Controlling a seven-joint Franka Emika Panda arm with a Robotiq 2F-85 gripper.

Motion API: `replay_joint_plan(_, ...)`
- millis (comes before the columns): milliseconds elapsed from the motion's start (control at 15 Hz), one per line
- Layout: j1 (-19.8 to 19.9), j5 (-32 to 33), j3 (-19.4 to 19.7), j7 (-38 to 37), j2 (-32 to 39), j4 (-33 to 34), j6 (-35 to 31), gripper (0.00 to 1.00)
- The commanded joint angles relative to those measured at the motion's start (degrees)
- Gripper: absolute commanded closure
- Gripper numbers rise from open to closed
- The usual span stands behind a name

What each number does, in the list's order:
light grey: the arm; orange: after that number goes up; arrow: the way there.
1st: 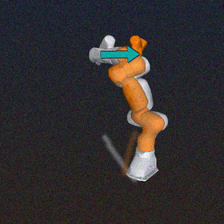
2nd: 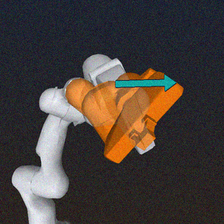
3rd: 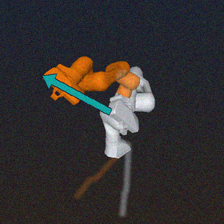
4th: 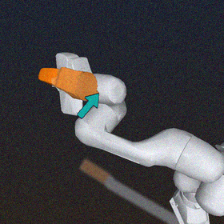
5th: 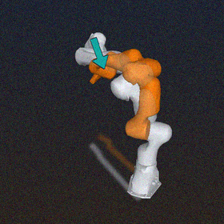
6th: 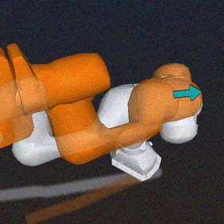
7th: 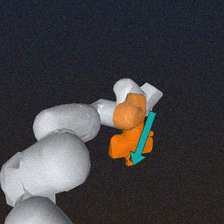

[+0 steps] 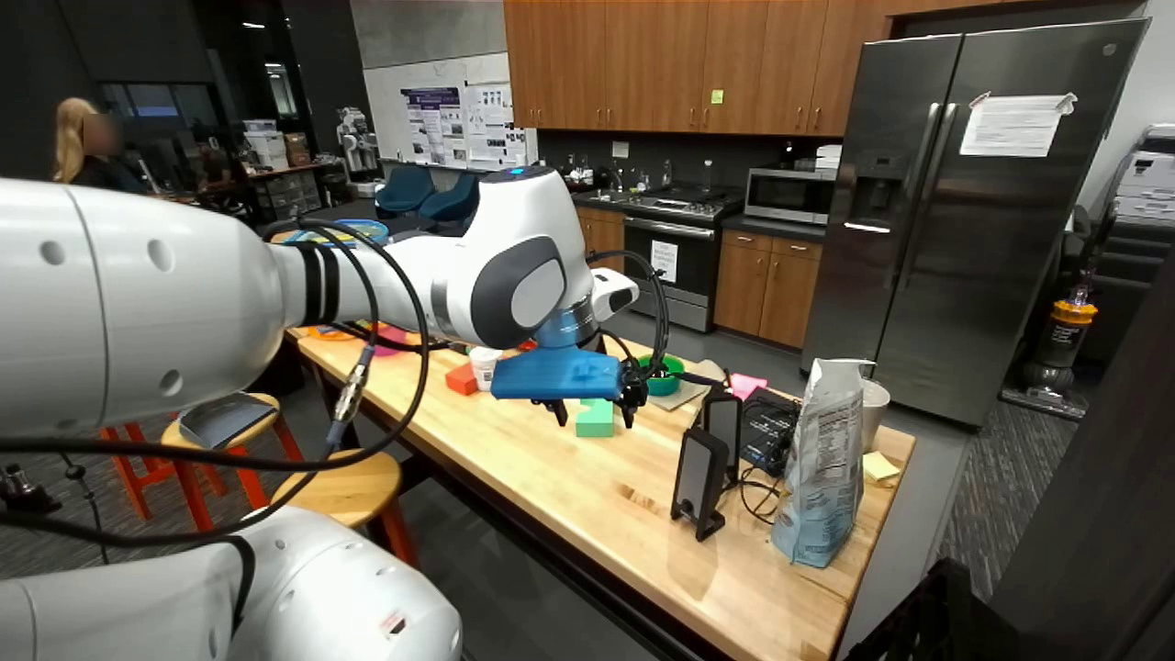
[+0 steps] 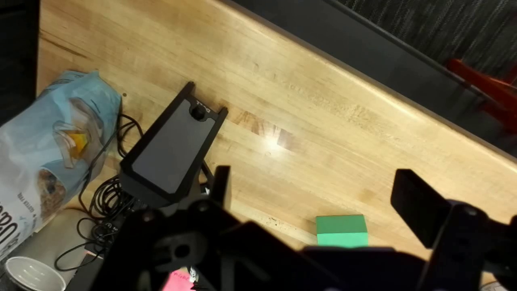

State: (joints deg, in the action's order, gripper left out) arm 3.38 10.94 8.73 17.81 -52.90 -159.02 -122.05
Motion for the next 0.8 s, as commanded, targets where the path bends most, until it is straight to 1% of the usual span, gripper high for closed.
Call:
replay_joint_plan(0,-0.20,0.14,0.13,-0.15,0.00,0.09,0.12,0.00)
replay_joint_plan(533,-0.20,0.14,0.13,-0.15,0.00,0.09,0.12,0.00)
replay_joint_plan(667,0.48,0.68,-0.67,-1.34,0.01,0.09,-0.08,0.00)
replay_joint_plan(733,1.36,1.21,-1.73,-3.44,0.11,0.09,-1.31,0.00)
